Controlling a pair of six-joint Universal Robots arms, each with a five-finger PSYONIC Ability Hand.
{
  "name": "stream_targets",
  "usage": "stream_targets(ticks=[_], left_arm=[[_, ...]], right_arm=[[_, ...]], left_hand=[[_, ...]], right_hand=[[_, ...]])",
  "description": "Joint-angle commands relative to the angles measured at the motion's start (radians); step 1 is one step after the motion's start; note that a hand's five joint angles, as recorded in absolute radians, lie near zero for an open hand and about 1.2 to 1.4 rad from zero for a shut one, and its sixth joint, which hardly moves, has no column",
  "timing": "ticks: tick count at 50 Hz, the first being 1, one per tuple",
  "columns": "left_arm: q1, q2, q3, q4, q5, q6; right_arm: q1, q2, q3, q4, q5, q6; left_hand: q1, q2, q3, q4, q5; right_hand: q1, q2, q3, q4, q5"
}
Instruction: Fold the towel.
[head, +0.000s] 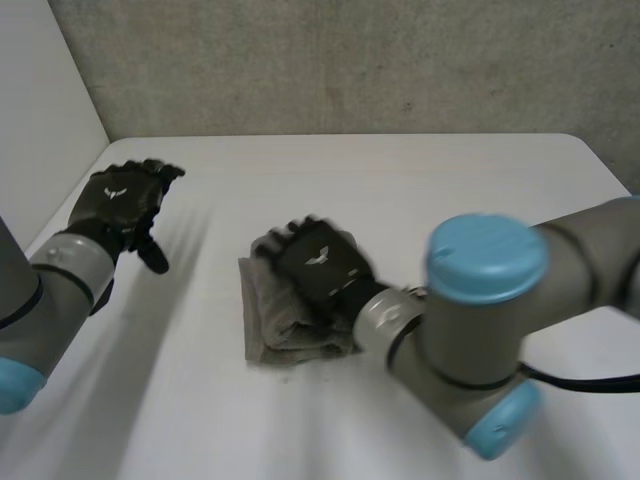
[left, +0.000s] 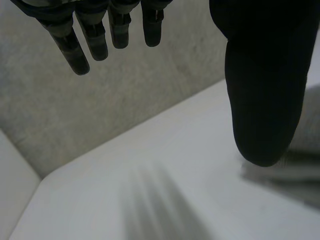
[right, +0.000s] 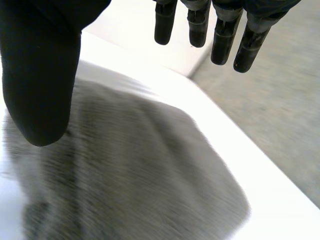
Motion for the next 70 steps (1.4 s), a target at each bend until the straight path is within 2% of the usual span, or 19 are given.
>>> stream_targets(ticks=[1,3,8,11,13,14,16,21,28,29,35,40,46,48,51,53,58,64,70], left_arm=[[-0.103,-0.023,0.168,-0.128,-0.001,-0.131],[-0.134,-0.049,0.210,-0.153,-0.001,-0.168],[-0.286,-0.214,0.389,-0.245,-0.024,-0.282],[-0.312,-0.262,0.425,-0.272,-0.045,-0.290],[-0.352,-0.342,0.469,-0.320,-0.113,-0.288],[-0.352,-0.342,0.469,-0.320,-0.113,-0.288],[-0.369,-0.394,0.477,-0.340,-0.197,-0.285],[-0.367,-0.422,0.455,-0.338,-0.280,-0.284],[-0.355,-0.425,0.376,-0.322,-0.291,-0.284],[-0.343,-0.410,0.311,-0.285,-0.291,-0.282],[-0.341,-0.391,0.291,-0.276,-0.292,-0.280],[-0.341,-0.368,0.291,-0.272,-0.292,-0.271],[-0.338,-0.266,0.291,-0.272,-0.292,-0.261],[-0.332,-0.232,0.291,-0.274,-0.292,-0.261],[-0.309,-0.153,0.288,-0.274,-0.291,-0.259],[-0.297,-0.110,0.287,-0.276,-0.289,-0.259],[-0.236,0.056,0.274,-0.279,-0.286,-0.257],[-0.214,0.150,0.264,-0.285,-0.286,-0.256],[-0.212,0.244,0.190,-0.274,-0.285,-0.256]], right_arm=[[-0.157,-0.123,0.084,-0.008,0.016,0.236],[-0.223,-0.142,0.084,0.002,0.007,0.371],[-0.266,-0.122,0.058,0.050,-0.001,0.502],[-0.268,-0.067,0.014,0.100,-0.002,0.518],[-0.268,-0.041,-0.008,0.123,-0.001,0.518],[-0.268,-0.019,-0.028,0.145,-0.001,0.518],[-0.268,0.001,-0.045,0.159,-0.004,0.518],[-0.254,0.045,-0.080,0.168,-0.009,0.515],[-0.220,0.101,-0.134,0.174,-0.025,0.487],[-0.168,0.238,-0.203,0.206,-0.055,0.377],[-0.169,0.255,-0.221,0.222,-0.045,0.349],[-0.169,0.212,-0.221,0.222,-0.045,0.351],[-0.174,0.085,-0.212,0.214,-0.032,0.354],[-0.182,-0.002,-0.200,0.202,0.017,0.355],[-0.183,-0.047,-0.192,0.186,0.053,0.354],[-0.195,-0.135,-0.159,0.138,0.135,0.345],[-0.254,-0.278,-0.085,0.078,0.231,0.338],[-0.298,-0.389,-0.010,0.110,0.257,0.302],[-0.304,-0.412,0.029,0.159,0.251,0.294]], left_hand=[[0.001,0.010,0.006,0.006,-0.030],[0.001,0.010,0.006,0.006,-0.030],[0.001,0.010,0.006,0.006,-0.030],[0.001,0.010,0.006,0.006,-0.030],[0.001,0.010,0.006,0.006,-0.030],[0.001,0.010,0.006,0.006,-0.030],[0.001,0.010,0.006,0.006,-0.030],[0.001,0.010,0.006,0.006,-0.030],[0.001,0.010,0.006,0.006,-0.030],[0.001,0.010,0.006,0.006,-0.030],[0.001,0.010,0.006,0.006,-0.030],[0.001,0.010,0.006,0.006,-0.030],[0.001,0.010,0.006,0.006,-0.030],[0.001,0.010,0.006,0.006,-0.030],[0.001,0.010,0.006,0.006,-0.030],[0.001,0.010,0.006,0.006,-0.030],[0.001,0.010,0.006,0.006,-0.030],[0.001,0.010,0.006,0.006,-0.030],[0.001,0.010,0.006,0.006,-0.030]], right_hand=[[-0.047,-0.028,-0.027,-0.035,-0.068],[-0.047,-0.028,-0.027,-0.035,-0.068],[-0.047,-0.028,-0.027,-0.035,-0.068],[-0.047,-0.028,-0.027,-0.035,-0.068],[-0.047,-0.028,-0.027,-0.035,-0.068],[-0.047,-0.028,-0.027,-0.035,-0.068],[-0.047,-0.028,-0.027,-0.035,-0.068],[-0.047,-0.028,-0.027,-0.035,-0.068],[-0.047,-0.028,-0.027,-0.035,-0.068],[-0.047,-0.028,-0.027,-0.035,-0.068],[-0.047,-0.028,-0.027,-0.035,-0.068],[-0.047,-0.028,-0.027,-0.035,-0.068],[-0.047,-0.028,-0.027,-0.035,-0.068],[-0.047,-0.028,-0.027,-0.035,-0.068],[-0.047,-0.028,-0.027,-0.035,-0.068],[-0.047,-0.028,-0.027,-0.035,-0.068],[-0.047,-0.028,-0.027,-0.035,-0.068],[-0.047,-0.028,-0.027,-0.035,-0.068],[-0.047,-0.028,-0.027,-0.035,-0.068]])
